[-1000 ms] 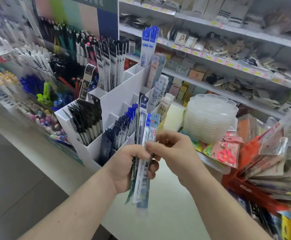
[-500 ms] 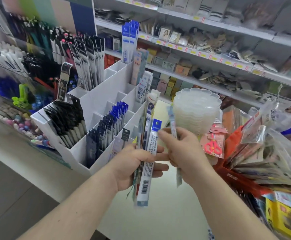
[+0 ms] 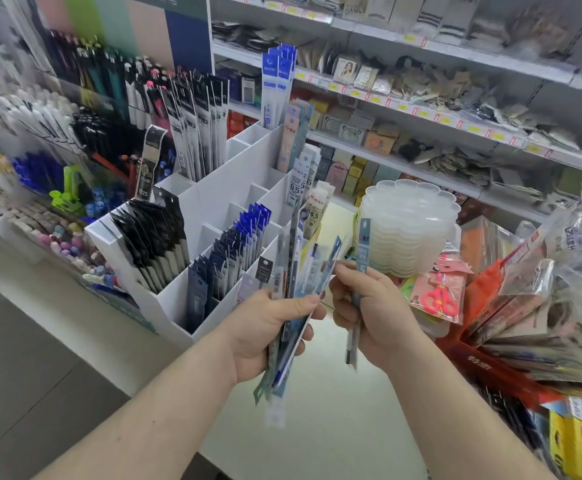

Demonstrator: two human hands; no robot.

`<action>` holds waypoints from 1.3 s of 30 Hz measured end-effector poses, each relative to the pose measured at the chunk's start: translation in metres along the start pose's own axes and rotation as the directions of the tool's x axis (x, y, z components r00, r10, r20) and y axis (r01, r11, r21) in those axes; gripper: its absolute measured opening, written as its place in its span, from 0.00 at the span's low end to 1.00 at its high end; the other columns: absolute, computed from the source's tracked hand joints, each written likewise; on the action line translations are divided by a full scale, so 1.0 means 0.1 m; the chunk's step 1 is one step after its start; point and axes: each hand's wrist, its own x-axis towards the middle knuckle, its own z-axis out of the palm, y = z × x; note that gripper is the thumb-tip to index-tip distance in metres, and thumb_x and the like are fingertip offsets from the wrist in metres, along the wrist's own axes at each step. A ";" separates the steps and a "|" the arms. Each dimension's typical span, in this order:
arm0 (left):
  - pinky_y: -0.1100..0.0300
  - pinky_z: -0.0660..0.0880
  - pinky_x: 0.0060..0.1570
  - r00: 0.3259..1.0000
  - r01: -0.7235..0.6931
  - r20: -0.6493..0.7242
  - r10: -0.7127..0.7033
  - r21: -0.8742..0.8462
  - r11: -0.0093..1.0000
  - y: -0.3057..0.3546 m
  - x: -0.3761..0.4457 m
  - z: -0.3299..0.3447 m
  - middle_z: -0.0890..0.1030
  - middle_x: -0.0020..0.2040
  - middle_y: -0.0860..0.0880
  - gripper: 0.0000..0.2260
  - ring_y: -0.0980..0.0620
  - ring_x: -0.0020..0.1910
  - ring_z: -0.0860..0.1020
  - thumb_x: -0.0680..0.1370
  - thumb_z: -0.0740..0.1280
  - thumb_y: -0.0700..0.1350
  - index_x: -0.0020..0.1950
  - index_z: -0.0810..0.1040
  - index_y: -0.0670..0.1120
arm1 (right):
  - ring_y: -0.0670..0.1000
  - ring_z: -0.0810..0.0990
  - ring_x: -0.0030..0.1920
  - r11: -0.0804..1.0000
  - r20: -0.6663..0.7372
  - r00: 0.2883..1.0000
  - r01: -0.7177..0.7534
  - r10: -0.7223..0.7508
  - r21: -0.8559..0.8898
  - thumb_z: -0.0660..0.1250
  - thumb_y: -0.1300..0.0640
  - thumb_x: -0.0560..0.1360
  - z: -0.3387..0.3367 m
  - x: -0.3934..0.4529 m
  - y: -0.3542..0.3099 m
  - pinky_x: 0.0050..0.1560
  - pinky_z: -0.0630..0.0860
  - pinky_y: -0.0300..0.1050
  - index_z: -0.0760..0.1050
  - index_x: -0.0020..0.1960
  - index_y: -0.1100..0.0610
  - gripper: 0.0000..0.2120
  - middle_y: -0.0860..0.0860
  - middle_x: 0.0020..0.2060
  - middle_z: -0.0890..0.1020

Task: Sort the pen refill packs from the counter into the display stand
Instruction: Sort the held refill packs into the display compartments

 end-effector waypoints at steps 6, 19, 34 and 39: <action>0.60 0.76 0.30 0.978 -0.129 -0.151 0.145 0.113 0.985 -0.02 0.01 0.01 0.83 0.39 0.44 0.07 0.50 0.31 0.79 0.76 0.71 0.37 0.54 0.80 0.42 | 0.45 0.61 0.24 0.971 -0.006 0.998 0.053 -0.056 -0.234 0.69 0.60 0.78 0.00 -0.03 0.01 0.26 0.58 0.38 0.77 0.44 0.60 0.05 0.49 0.26 0.70; 0.62 0.65 0.24 0.847 -0.339 -0.358 0.392 0.204 0.918 0.11 -0.19 -0.21 0.75 0.29 0.48 0.03 0.53 0.23 0.68 0.77 0.68 0.37 0.44 0.76 0.41 | 0.47 0.64 0.22 0.952 -0.343 0.889 0.268 -0.302 -0.146 0.65 0.63 0.80 -0.06 0.17 -0.09 0.24 0.63 0.39 0.73 0.36 0.57 0.13 0.54 0.28 0.79; 0.63 0.68 0.23 0.691 -0.437 -0.579 0.433 0.143 0.888 0.19 -0.34 -0.43 0.72 0.29 0.47 0.07 0.52 0.25 0.69 0.74 0.68 0.31 0.50 0.80 0.40 | 0.60 0.79 0.39 0.643 0.015 0.806 0.483 -0.591 -0.594 0.68 0.55 0.77 0.59 0.74 0.08 0.41 0.75 0.51 0.80 0.38 0.57 0.10 0.57 0.34 0.82; 0.63 0.68 0.25 0.707 -0.420 -0.562 0.428 0.154 0.895 0.19 -0.33 -0.44 0.73 0.30 0.45 0.06 0.51 0.25 0.70 0.75 0.68 0.32 0.50 0.79 0.41 | 0.56 0.74 0.34 0.496 0.128 0.889 0.358 -0.439 -0.791 0.68 0.50 0.78 0.73 0.95 0.18 0.35 0.70 0.47 0.77 0.35 0.55 0.15 0.51 0.27 0.76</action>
